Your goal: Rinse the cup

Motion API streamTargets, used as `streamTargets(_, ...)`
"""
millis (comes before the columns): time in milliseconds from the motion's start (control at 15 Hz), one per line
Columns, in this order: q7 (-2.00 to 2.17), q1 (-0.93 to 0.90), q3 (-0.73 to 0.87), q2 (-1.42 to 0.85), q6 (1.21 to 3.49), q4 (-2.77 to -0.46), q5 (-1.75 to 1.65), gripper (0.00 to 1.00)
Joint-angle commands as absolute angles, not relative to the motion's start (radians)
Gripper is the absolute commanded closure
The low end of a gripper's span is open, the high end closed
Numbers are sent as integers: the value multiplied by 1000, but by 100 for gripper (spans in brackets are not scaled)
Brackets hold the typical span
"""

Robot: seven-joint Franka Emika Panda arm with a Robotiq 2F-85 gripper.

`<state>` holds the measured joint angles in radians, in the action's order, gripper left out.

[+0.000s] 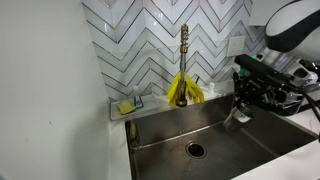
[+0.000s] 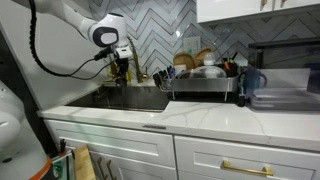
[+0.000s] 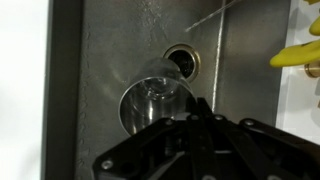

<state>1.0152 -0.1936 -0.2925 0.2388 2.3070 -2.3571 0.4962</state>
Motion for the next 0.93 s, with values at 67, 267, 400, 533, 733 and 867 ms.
streamTargets(67,988,-265,-312,120,2481,-2325,595,99)
streamTargets(267,967,-301,-324,44,2568,-2280,652,99)
streamTargets(400,994,-296,-319,75,2549,-2305,615,96)
streamTargets(533,986,-306,-321,39,2567,-2279,628,96)
streamTargets(733,982,-306,-321,25,2567,-2266,632,96)
streamTargets(867,957,-311,-324,5,2585,-2251,661,99)
